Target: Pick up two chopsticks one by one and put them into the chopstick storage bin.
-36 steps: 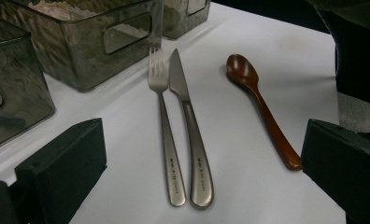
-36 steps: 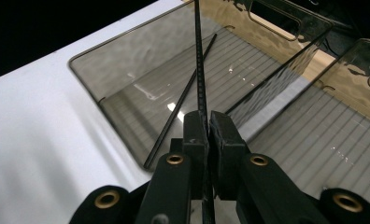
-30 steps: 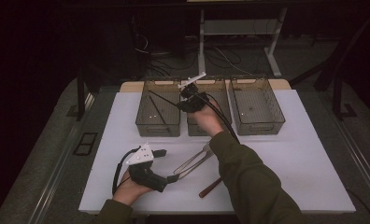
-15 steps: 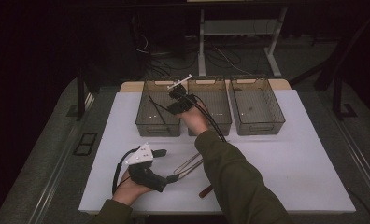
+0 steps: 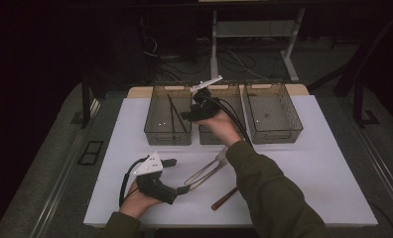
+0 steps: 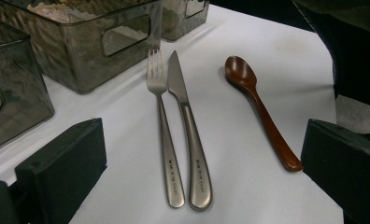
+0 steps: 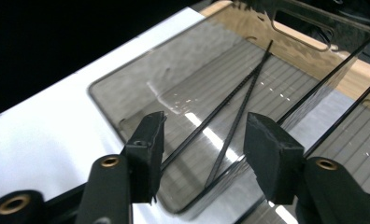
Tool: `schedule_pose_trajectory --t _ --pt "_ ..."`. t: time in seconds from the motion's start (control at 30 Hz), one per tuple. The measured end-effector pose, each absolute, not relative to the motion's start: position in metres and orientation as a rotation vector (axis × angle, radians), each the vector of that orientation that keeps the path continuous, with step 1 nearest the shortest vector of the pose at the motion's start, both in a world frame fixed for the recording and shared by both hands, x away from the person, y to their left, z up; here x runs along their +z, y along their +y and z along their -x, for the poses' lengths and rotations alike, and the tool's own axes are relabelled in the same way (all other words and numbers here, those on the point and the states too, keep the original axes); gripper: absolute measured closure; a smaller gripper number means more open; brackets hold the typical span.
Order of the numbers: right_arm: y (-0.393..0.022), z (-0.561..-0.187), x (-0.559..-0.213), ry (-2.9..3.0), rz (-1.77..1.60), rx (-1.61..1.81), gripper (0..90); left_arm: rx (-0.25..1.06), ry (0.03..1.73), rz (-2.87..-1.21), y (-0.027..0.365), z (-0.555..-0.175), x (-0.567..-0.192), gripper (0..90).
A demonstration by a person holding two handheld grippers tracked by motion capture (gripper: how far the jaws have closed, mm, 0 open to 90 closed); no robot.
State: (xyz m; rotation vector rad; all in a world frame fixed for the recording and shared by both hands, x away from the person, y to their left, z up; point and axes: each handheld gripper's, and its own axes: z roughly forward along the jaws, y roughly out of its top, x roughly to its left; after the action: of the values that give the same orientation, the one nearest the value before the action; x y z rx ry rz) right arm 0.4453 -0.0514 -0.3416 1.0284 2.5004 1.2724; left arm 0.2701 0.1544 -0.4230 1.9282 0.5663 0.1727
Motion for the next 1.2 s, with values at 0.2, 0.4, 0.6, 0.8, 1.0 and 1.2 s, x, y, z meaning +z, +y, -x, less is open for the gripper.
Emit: schedule_pose_trajectory --t 0.2,0.4,0.6,0.8,1.0,1.2 --pt "-0.073 -0.433 -0.338 2.504 -1.002 1.309 42.1 0.176 0.567 -1.937 0.154 -0.270 -0.423 0.0" --pt "-0.092 -0.422 -0.340 2.517 -0.977 1.325 40.1 0.180 0.571 -1.941 0.154 -0.270 -0.424 0.0" --pt "-0.112 -0.407 -0.340 2.526 -0.944 1.354 39.0 0.182 0.577 -1.945 0.155 -0.270 -0.424 0.0" --pt "-0.133 -0.389 -0.342 2.538 -0.899 1.376 38.2 0.183 0.582 -1.947 0.155 -0.270 -0.425 0.0" --pt "-0.159 -0.374 -0.346 2.521 -0.892 1.396 37.8 0.187 0.591 -1.947 0.155 -0.270 -0.425 0.0" --pt "-0.192 -0.355 -0.357 2.487 -0.923 1.411 37.6 0.194 0.598 -1.948 0.156 -0.270 -0.425 0.0"
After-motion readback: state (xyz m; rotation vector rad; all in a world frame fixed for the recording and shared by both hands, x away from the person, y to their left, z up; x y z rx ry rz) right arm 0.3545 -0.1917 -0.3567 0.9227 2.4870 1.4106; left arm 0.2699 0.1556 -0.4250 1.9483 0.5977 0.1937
